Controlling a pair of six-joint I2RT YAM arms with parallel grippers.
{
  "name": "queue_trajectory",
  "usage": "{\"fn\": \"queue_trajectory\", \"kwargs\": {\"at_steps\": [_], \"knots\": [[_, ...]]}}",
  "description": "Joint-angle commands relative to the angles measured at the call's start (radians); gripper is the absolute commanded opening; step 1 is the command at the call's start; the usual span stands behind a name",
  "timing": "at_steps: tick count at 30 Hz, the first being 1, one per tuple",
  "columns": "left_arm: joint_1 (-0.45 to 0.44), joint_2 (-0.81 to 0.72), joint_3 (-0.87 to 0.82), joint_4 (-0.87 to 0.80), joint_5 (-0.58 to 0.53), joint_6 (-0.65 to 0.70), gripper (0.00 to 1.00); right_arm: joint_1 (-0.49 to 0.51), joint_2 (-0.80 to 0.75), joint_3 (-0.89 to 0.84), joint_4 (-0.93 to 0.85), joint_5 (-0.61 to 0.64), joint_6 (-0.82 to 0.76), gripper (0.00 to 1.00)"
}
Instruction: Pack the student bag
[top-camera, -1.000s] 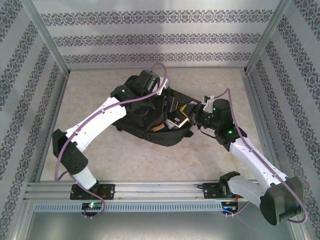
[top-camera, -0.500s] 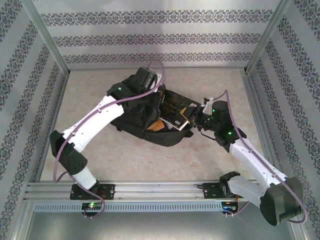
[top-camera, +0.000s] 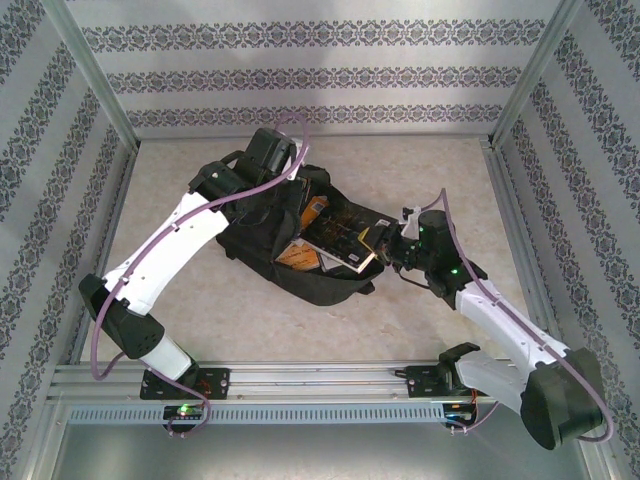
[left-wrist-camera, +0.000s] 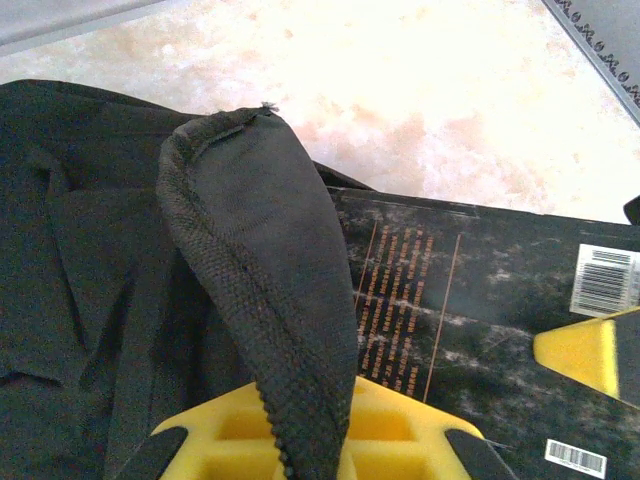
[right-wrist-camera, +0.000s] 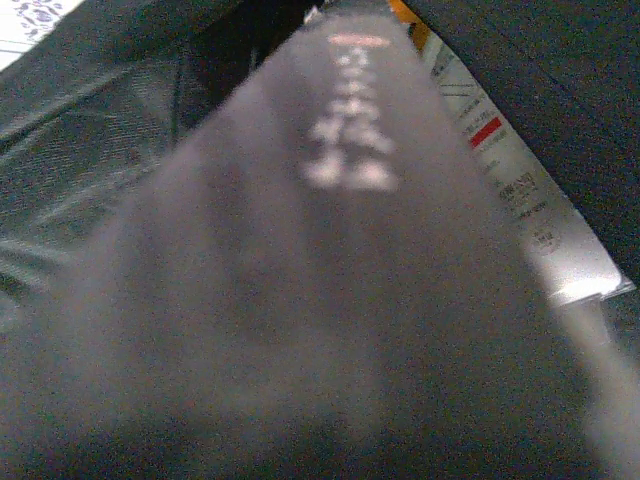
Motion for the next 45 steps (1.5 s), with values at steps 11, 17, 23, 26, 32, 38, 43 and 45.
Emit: {"fn": "queue_trajectory", "kwargs": {"at_steps": [11,17,23,26,32,38,43,45], "knots": [[0.038,-0.039,0.064,0.084,0.027,0.009,0.0,0.054,-0.056,0.064,0.15,0.023,0.197,0.0],[0.044,-0.036,0.091,0.09,0.042,0.002,0.0,0.107,0.051,0.041,0.311,0.087,0.342,0.0],[0.042,-0.018,0.133,0.073,0.058,0.002,0.0,0.164,0.171,0.146,0.327,0.112,0.265,0.0],[0.043,-0.014,0.144,0.067,0.063,0.003,0.0,0.176,0.225,0.174,0.316,0.131,0.224,0.0],[0.043,-0.005,0.168,0.067,0.101,-0.012,0.0,0.203,0.376,0.226,0.336,0.158,0.18,0.0],[0.043,0.009,0.193,0.063,0.122,-0.023,0.0,0.254,0.571,0.33,0.425,0.167,0.157,0.0],[0.043,0.021,0.21,0.062,0.125,-0.029,0.0,0.309,0.78,0.512,0.412,0.168,0.099,0.31],[0.047,0.025,0.209,0.059,0.113,-0.025,0.0,0.319,0.835,0.569,0.376,0.18,0.078,0.5]]}}
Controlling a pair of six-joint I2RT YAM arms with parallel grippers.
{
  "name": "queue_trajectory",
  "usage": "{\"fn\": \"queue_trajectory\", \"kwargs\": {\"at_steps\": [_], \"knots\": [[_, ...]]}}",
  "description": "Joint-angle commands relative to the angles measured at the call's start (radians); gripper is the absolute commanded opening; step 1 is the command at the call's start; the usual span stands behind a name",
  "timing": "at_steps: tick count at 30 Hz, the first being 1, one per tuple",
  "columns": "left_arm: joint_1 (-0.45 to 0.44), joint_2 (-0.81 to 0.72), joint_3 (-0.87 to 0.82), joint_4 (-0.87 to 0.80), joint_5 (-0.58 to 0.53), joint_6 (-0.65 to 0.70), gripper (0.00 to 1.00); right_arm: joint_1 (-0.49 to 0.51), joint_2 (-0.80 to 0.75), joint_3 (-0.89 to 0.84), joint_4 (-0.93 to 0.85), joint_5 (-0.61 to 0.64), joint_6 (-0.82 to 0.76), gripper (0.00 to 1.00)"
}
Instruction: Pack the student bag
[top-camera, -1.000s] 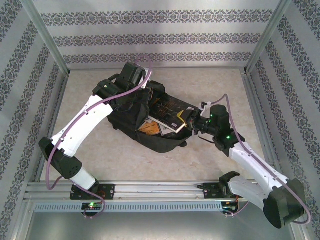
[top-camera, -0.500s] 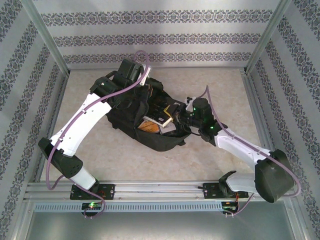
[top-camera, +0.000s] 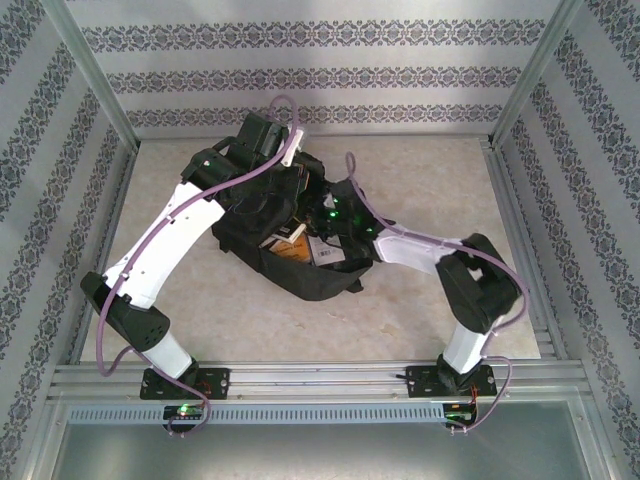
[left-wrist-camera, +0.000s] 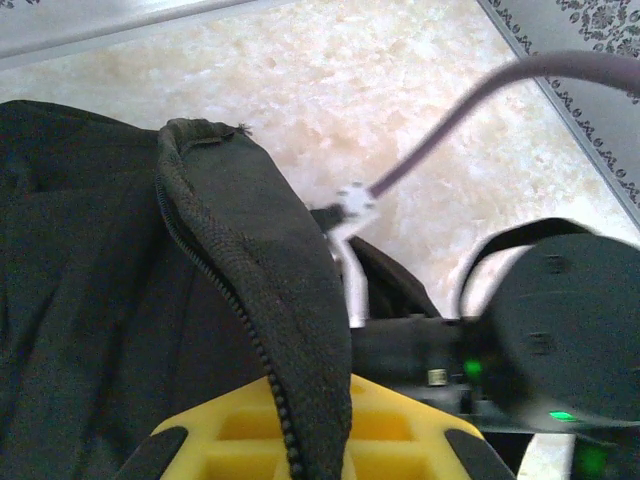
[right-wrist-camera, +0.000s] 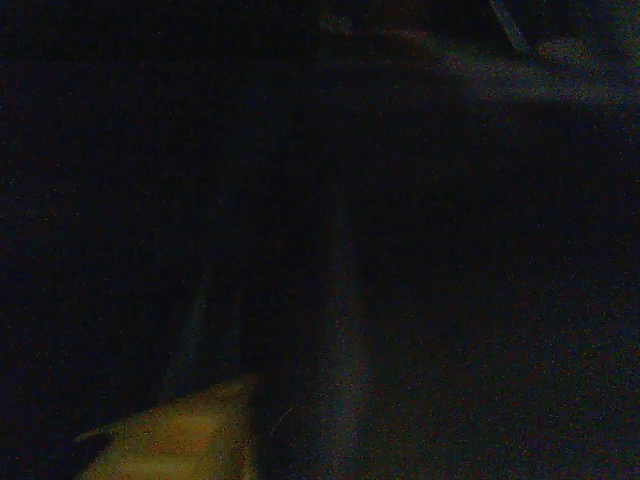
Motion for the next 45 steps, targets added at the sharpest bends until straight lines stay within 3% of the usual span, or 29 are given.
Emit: {"fn": "queue_trajectory", "kwargs": {"at_steps": [1,4,11,14,18,22,27,29,34,37,45], "knots": [[0.013,-0.018,0.078,0.1,0.031,-0.009,0.0,0.025,0.068,0.089,0.02,0.023,-0.065,0.55],[0.034,-0.019,0.056,0.098,0.032,-0.011,0.0,0.027,0.035,0.069,0.022,0.004,-0.115,0.65],[0.064,-0.062,-0.076,0.143,0.064,-0.015,0.0,0.021,-0.242,-0.075,-0.229,0.049,-0.378,0.81],[0.065,-0.071,-0.145,0.177,0.118,-0.04,0.0,0.02,-0.348,-0.135,-0.318,0.058,-0.469,0.81],[0.062,-0.069,-0.244,0.245,0.198,-0.093,0.0,0.01,-0.487,-0.208,-0.497,0.202,-0.556,0.77],[0.045,-0.045,-0.311,0.305,0.254,-0.133,0.03,-0.04,-0.671,-0.323,-0.575,0.335,-0.552,0.69],[0.013,0.021,-0.317,0.334,0.279,-0.154,0.1,-0.093,-0.889,-0.43,-0.588,0.404,-0.544,0.62],[0.002,0.052,-0.305,0.334,0.294,-0.158,0.16,-0.1,-0.941,-0.446,-0.589,0.401,-0.556,0.59],[-0.013,0.093,-0.286,0.328,0.333,-0.179,0.49,-0.104,-0.953,-0.406,-0.637,0.329,-0.611,0.56],[-0.008,0.037,-0.305,0.341,0.283,-0.19,0.64,-0.1,-0.937,-0.38,-0.651,0.288,-0.63,0.54],[0.087,-0.157,-0.348,0.337,0.246,-0.232,0.86,-0.058,-0.934,-0.319,-0.677,0.256,-0.711,0.55]]}}
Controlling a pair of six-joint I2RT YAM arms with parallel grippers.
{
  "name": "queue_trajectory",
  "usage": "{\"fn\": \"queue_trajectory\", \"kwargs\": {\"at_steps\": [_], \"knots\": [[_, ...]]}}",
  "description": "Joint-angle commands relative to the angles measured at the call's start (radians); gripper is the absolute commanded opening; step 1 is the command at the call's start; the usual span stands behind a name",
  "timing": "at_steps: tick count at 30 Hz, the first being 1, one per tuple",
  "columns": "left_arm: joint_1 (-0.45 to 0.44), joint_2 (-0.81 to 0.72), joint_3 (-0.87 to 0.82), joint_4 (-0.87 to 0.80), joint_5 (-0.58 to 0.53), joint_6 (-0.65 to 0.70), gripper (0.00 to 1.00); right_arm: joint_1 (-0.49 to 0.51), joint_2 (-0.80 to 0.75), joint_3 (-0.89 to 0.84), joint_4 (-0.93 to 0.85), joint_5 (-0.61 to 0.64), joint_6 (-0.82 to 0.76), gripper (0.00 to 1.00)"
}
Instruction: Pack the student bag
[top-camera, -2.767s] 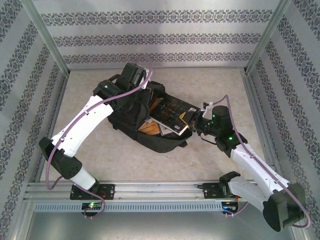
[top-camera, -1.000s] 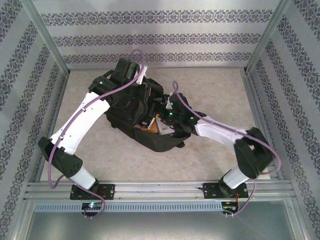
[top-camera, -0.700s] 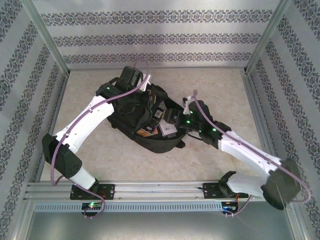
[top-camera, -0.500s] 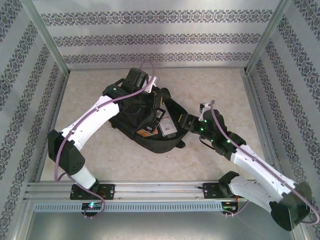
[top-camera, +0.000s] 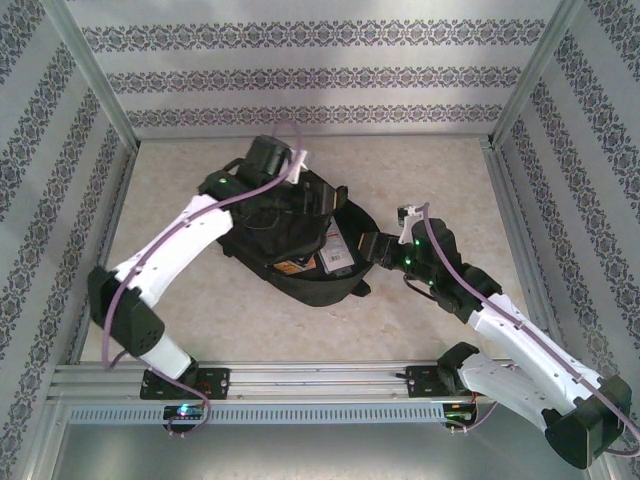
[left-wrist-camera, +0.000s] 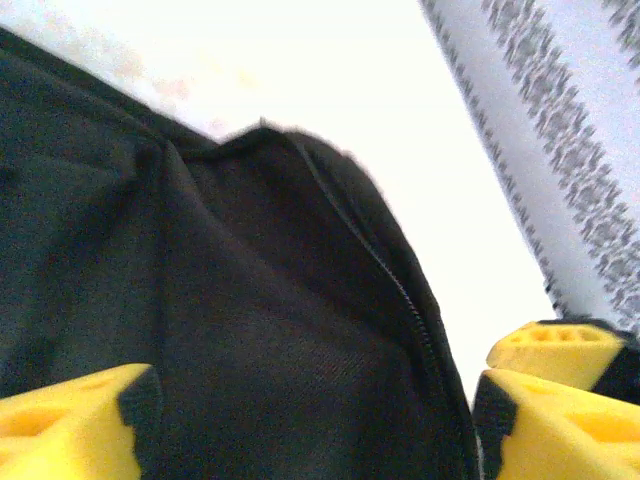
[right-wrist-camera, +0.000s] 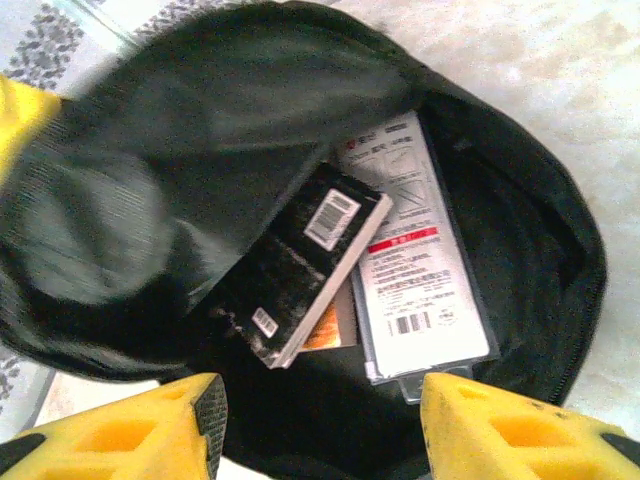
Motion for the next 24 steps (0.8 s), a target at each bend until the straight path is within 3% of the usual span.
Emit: {"fn": "queue_trajectory", "kwargs": {"at_steps": [1,4,7,9,13,17,21,24], "knots": [[0.058,-0.102,-0.026,0.044,0.004,-0.04,0.86,0.025,-0.013,0.056,-0.023,-0.005,-0.064,0.55],[0.098,-0.149,-0.058,0.056,0.052,-0.062,0.87,0.028,-0.02,0.071,-0.021,-0.013,-0.064,0.53],[0.114,-0.205,-0.12,0.032,-0.049,-0.107,0.88,0.06,0.025,0.113,-0.022,-0.071,-0.098,0.51],[0.146,-0.226,-0.159,-0.031,-0.144,-0.211,0.88,0.111,0.082,0.159,-0.046,-0.086,-0.134,0.49],[0.213,-0.242,-0.228,-0.174,-0.209,-0.343,0.86,0.227,0.265,0.279,-0.127,-0.124,-0.163,0.41],[0.265,-0.302,-0.38,-0.16,-0.203,-0.414,0.81,0.328,0.439,0.398,-0.19,-0.108,-0.163,0.36],[0.314,-0.344,-0.55,-0.043,-0.138,-0.48,0.75,0.41,0.571,0.482,-0.231,-0.059,-0.166,0.35],[0.323,-0.334,-0.614,0.034,-0.11,-0.516,0.75,0.427,0.642,0.522,-0.261,-0.041,-0.154,0.34]]}}
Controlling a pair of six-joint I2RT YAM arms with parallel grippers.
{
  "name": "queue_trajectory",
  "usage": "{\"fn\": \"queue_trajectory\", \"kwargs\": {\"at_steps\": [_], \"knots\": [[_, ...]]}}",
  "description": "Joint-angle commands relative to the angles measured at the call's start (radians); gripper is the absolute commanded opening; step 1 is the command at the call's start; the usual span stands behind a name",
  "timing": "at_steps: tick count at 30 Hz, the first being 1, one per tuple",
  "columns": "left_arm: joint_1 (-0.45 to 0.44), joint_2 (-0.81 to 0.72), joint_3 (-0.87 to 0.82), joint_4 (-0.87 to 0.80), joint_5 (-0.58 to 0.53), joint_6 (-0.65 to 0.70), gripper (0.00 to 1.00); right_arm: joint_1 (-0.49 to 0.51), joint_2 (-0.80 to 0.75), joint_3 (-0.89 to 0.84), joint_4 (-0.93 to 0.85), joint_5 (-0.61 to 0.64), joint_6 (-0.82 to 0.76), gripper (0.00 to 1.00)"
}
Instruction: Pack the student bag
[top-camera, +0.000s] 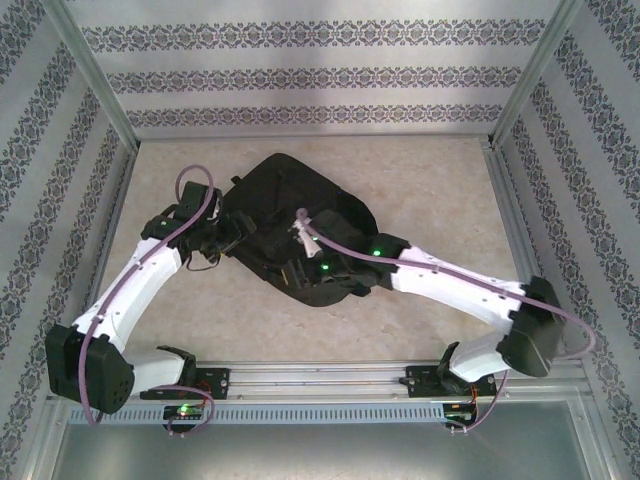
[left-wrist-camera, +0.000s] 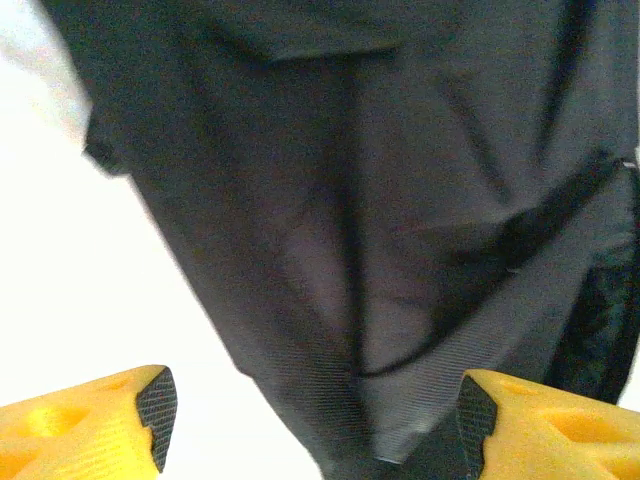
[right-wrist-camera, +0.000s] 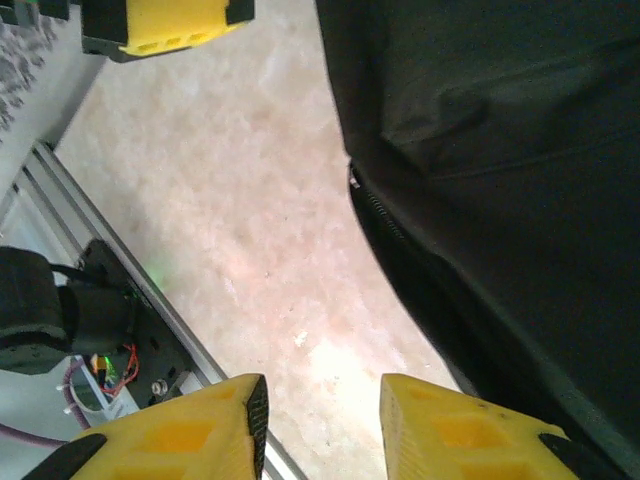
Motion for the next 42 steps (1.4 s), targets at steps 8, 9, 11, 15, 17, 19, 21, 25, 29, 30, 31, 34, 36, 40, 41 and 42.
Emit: {"fn": "queue_trajectory", "kwargs": {"at_steps": [8,9,11,15,17,19,21,25,29,30,31,34,36,40,41,42], "knots": [[0.018,0.049,-0.183,0.34,0.107,-0.195,0.62,0.018,0.09,0.029,0.017,0.031,0.085,0.27],[0.017,0.055,-0.191,0.35,0.104,-0.199,0.61,0.018,0.098,0.027,0.025,0.022,0.092,0.25],[0.018,0.061,-0.206,0.375,0.088,-0.213,0.58,0.017,0.115,0.023,0.027,0.014,0.089,0.25],[0.017,0.073,-0.231,0.455,0.086,-0.247,0.49,0.014,0.131,0.019,0.047,-0.016,0.061,0.25],[0.016,0.084,-0.236,0.495,0.103,-0.26,0.39,0.009,0.15,0.024,0.049,-0.009,0.056,0.25],[0.016,0.095,-0.239,0.525,0.121,-0.266,0.26,-0.007,0.169,0.026,0.066,-0.017,0.059,0.28],[0.015,0.098,-0.237,0.532,0.132,-0.268,0.12,-0.028,0.194,0.032,0.085,-0.041,0.067,0.3],[0.016,0.073,-0.247,0.532,0.146,-0.267,0.0,-0.073,0.255,0.066,0.121,-0.123,0.079,0.33],[0.018,0.05,-0.256,0.515,0.151,-0.262,0.0,-0.118,0.298,0.092,0.141,-0.181,0.089,0.36],[0.018,0.047,-0.258,0.517,0.157,-0.265,0.0,-0.125,0.308,0.098,0.146,-0.194,0.091,0.37],[0.017,0.046,-0.259,0.517,0.163,-0.27,0.0,-0.13,0.321,0.106,0.147,-0.219,0.093,0.39],[0.017,0.046,-0.259,0.522,0.176,-0.288,0.0,-0.124,0.357,0.137,0.155,-0.307,0.087,0.42],[0.017,0.046,-0.259,0.533,0.191,-0.304,0.0,-0.108,0.358,0.145,0.141,-0.279,0.06,0.43],[0.016,0.035,-0.249,0.525,0.19,-0.318,0.0,-0.101,0.362,0.15,0.12,-0.241,0.043,0.41],[0.016,0.032,-0.245,0.516,0.184,-0.319,0.0,-0.095,0.359,0.147,0.119,-0.236,0.04,0.41],[0.018,0.028,-0.243,0.511,0.181,-0.318,0.0,-0.089,0.354,0.144,0.116,-0.222,0.033,0.41]]}}
